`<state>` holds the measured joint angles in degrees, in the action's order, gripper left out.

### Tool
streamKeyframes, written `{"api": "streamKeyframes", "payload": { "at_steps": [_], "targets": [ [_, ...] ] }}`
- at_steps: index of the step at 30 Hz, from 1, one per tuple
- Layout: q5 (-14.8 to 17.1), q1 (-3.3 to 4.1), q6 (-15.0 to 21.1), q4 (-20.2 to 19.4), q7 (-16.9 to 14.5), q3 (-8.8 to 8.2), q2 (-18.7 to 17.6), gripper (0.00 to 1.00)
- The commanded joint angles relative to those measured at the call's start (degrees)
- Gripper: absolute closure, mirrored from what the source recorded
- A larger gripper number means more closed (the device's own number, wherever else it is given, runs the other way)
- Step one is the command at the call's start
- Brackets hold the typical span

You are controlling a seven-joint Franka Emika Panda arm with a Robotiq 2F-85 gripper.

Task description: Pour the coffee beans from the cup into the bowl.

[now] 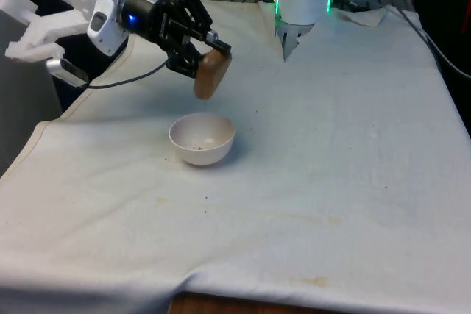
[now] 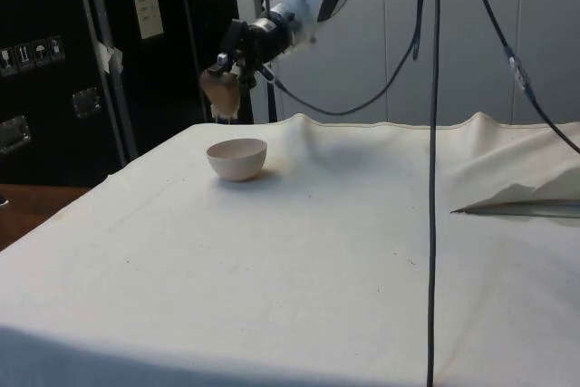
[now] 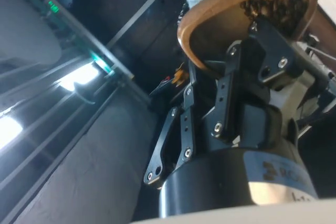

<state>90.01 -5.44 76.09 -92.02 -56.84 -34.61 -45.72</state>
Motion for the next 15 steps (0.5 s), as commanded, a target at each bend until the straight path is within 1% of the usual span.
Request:
{"api": "streamKeyframes", "payload": {
  "at_steps": [1,5,6,7,11,13,14,15],
  "targets": [
    [0.5,-0.63,-1.1,0.5,0.4,0.29,-0.5,1.0],
    [1.8,-0.74,-2.6,0.6,0.5,-0.17,-1.0,1.0],
    [1.7,-0.23,-2.1,0.1,0.0,-0.57,-0.7,1.0],
    [2.2,-0.8,-3.0,0.7,0.5,-0.17,-1.2,1.0],
    [4.2,-1.15,-4.8,1.1,0.8,-0.46,-2.1,1.0],
    [5.0,-1.15,-5.4,1.3,1.0,-0.69,-2.5,1.0],
    [5.0,-0.52,-4.9,0.6,0.3,-1.2,-2.2,1.0],
    [5.4,-1.2,-5.8,1.3,1.0,-0.8,-2.6,1.0]
  ]
}}
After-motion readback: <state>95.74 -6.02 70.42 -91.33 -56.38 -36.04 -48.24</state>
